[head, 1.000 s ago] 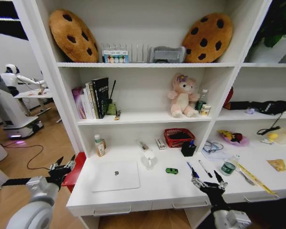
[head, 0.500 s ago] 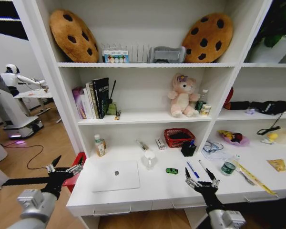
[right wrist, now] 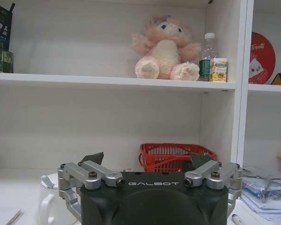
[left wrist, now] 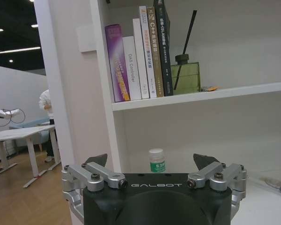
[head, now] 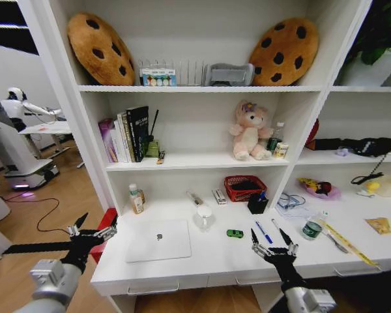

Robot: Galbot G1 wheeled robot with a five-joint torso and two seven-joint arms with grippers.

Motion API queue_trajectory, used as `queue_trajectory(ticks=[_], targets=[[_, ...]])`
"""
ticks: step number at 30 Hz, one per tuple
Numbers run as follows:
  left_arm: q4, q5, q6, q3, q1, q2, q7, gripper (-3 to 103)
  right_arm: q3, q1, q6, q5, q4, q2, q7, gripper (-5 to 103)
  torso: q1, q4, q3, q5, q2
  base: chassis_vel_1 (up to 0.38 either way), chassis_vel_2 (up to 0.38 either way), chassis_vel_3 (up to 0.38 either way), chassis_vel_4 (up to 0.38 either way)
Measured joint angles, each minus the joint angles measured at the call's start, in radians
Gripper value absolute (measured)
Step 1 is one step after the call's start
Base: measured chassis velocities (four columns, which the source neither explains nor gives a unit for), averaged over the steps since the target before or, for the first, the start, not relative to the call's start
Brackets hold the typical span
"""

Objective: Organize the objects on the table.

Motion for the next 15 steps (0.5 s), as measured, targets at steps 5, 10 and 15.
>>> queue_trajectory(ticks=[5,10,15], targets=[[0.001,-0.001,0.0,0.0,-0.001,0.0,0.0,100,0.018,0.002,0.026,-0.005,-0.024,0.0,0.013,100,0.0,0.0001,0.0,0.0001,0.0,0.0,0.0,0.0,0.0],[0.002,-0.001,0.001,0.001,-0.001,0.001,-0.001,100,0.002,-0.015,0.057,-0.039,-0.03,0.03,0.012,100,0.0,0.0,0.0,0.0001,0.0,0.0,0.0,0.0,0.0],[0.002,-0.001,0.001,0.001,-0.002,0.001,-0.001,100,-0.001,-0.012,0.057,-0.036,-0.031,0.03,0.01,100,0.0,0.0,0.0,0.0,0.0,0.0,0.0,0.0,0.0]])
